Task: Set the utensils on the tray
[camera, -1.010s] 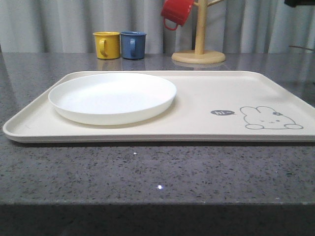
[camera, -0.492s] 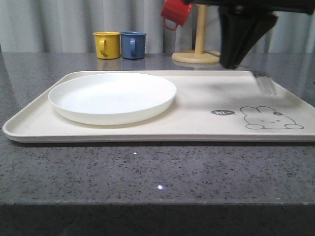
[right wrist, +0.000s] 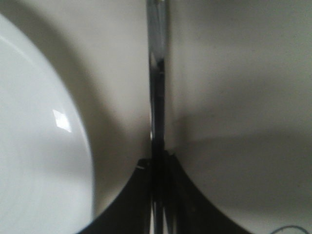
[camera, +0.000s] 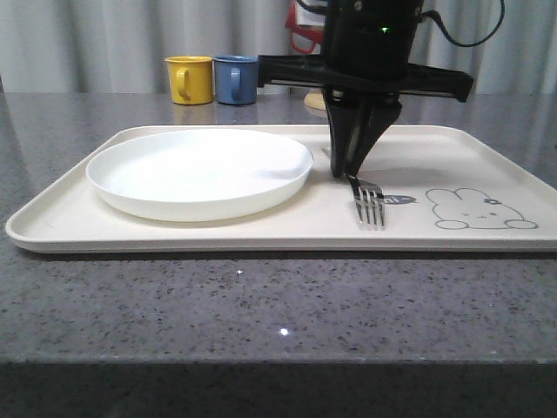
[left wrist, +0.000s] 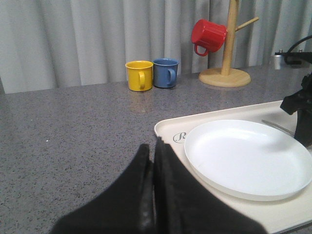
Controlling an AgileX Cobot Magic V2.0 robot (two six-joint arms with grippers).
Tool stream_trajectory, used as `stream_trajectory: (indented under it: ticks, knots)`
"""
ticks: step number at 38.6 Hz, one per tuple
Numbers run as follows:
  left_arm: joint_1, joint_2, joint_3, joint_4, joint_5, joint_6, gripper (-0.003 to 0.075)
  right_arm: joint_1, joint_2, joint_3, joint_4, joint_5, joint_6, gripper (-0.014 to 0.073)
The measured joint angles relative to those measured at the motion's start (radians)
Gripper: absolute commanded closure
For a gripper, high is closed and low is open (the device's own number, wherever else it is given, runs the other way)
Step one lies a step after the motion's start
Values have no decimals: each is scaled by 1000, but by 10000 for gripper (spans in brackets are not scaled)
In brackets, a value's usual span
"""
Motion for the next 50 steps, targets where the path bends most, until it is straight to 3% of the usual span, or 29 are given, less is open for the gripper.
stream_trajectory:
  ticks: [8,19,22,28,35,43,50]
  knots:
    - [0,0,0,0,0,0,738,0,3,-2,-29,-7,24,623]
    - [0,0,0,0,0,0,738,0,3,-7,-33,-5,29,245]
    - [0,0,0,0,0,0,738,0,5,-29,-31,10,29,193]
    - [0,0,0,0,0,0,738,-4,5,-144,-31,119,-36,192]
    - [0,0,0,0,0,0,738,-44,-9,-259,-31,143,-161,192]
    - [0,0,0,0,0,0,738,-118,-98,-233,-31,153,-276,192]
    - [0,0,0,0,0,0,738,-262,-236,-83,-31,153,-349,192]
